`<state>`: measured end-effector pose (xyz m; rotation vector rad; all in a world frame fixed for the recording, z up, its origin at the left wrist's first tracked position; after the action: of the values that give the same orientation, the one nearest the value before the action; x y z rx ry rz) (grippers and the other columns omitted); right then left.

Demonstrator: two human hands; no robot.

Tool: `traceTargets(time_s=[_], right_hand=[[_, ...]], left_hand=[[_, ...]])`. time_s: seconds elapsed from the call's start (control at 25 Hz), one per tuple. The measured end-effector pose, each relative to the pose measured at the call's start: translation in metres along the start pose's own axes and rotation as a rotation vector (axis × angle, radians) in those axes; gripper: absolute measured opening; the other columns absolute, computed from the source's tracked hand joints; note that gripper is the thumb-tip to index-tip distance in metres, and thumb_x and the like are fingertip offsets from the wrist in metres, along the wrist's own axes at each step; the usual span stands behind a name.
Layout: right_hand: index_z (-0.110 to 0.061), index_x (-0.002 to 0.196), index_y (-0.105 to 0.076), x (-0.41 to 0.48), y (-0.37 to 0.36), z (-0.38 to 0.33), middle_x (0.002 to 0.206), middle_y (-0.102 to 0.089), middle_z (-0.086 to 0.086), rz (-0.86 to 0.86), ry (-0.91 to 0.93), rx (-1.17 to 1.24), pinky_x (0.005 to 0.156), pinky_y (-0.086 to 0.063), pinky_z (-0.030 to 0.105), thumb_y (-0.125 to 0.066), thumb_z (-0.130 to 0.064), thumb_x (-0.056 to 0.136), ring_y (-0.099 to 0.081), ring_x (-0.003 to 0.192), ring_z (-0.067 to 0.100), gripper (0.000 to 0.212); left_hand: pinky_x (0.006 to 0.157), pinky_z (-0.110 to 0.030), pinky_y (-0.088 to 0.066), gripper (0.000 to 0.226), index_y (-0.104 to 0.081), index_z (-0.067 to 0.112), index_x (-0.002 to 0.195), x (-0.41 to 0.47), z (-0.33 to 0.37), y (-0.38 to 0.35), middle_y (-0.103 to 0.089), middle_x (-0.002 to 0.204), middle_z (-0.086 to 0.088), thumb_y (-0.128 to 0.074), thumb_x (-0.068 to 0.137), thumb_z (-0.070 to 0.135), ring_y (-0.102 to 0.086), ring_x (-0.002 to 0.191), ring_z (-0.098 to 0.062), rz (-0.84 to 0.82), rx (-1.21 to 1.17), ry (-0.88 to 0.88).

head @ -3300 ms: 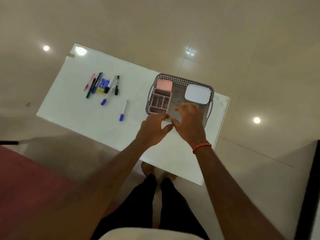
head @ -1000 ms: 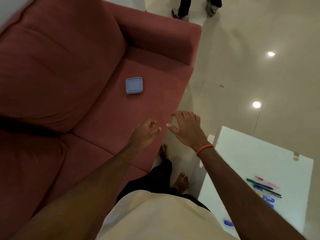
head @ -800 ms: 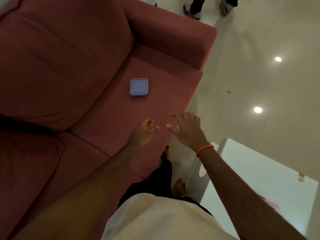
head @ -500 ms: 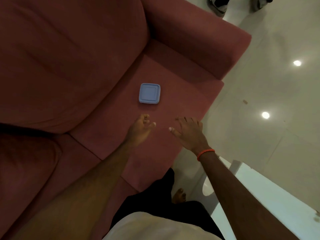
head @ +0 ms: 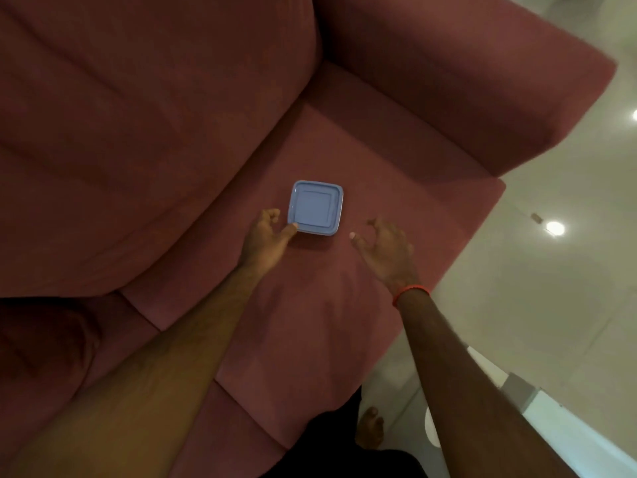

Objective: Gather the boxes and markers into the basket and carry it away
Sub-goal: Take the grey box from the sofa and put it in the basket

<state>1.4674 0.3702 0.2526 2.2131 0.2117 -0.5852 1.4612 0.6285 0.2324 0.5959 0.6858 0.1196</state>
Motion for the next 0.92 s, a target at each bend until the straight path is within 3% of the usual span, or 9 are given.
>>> traceTargets(time_s=[0.16,0.4,0.6,0.72,0.92], right_hand=[[-0.02,0.13,-0.054,0.034,-0.033,-0.013,0.131,-0.059,0.006,-0.074,0.071,0.104,0.103,-0.043,0.046,-0.061,-0.046,0.088,-0.053,0.124,0.026,0.05],[-0.016,0.145,-0.042,0.043,-0.086,-0.025,0.147,-0.048,0.006,-0.306,-0.062,0.372,0.107,-0.041,0.035,-0.064,-0.04,0.09,-0.047,0.133,0.022,0.064],[-0.015,0.12,-0.069,0.019,-0.055,-0.02,0.113,-0.072,0.006,-0.007,-0.039,0.289,0.089,-0.047,0.018,-0.071,-0.02,0.084,-0.067,0.102,0.017,0.037],[-0.014,0.11,-0.074,-0.011,-0.034,-0.012,0.098,-0.075,0.004,0.078,-0.052,0.366,0.089,-0.054,0.025,-0.075,-0.016,0.081,-0.07,0.088,0.013,0.029],[-0.014,0.104,-0.075,-0.076,-0.002,0.011,0.09,-0.073,0.002,0.148,-0.078,0.381,0.077,-0.052,0.016,-0.077,-0.015,0.079,-0.065,0.076,0.006,0.025]], left_hand=[[0.108,-0.038,-0.044,0.079,-0.047,0.013,0.138,0.033,-0.008,-0.014,-0.055,0.14,-0.004,-0.068,0.073,0.051,-0.054,0.125,-0.017,-0.047,-0.014,0.014],[0.075,-0.015,-0.045,0.062,-0.037,0.015,0.138,0.043,0.001,-0.045,-0.056,0.118,0.007,-0.071,0.089,0.034,-0.056,0.093,0.003,-0.154,-0.098,-0.018],[0.079,-0.019,-0.048,0.053,-0.043,0.02,0.13,0.024,0.01,-0.04,-0.062,0.112,0.007,-0.074,0.087,0.028,-0.061,0.091,0.0,-0.154,-0.106,-0.081],[0.083,-0.023,-0.049,0.052,-0.045,0.02,0.132,-0.004,0.02,-0.036,-0.061,0.109,0.01,-0.072,0.089,0.029,-0.062,0.094,-0.005,-0.14,-0.116,-0.103],[0.079,-0.018,-0.048,0.049,-0.047,0.015,0.133,-0.074,0.033,-0.039,-0.06,0.118,0.003,-0.07,0.091,0.029,-0.06,0.098,-0.008,-0.151,-0.098,-0.136]])
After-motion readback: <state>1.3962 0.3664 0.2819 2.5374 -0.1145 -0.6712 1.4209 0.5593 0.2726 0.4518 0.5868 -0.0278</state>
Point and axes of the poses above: each hand's wrist, its own x-axis towards the middle knuckle, its own y-axis out of the back of the hand, z = x × y, the point moved 9 cm from there along x, towards the middle knuckle
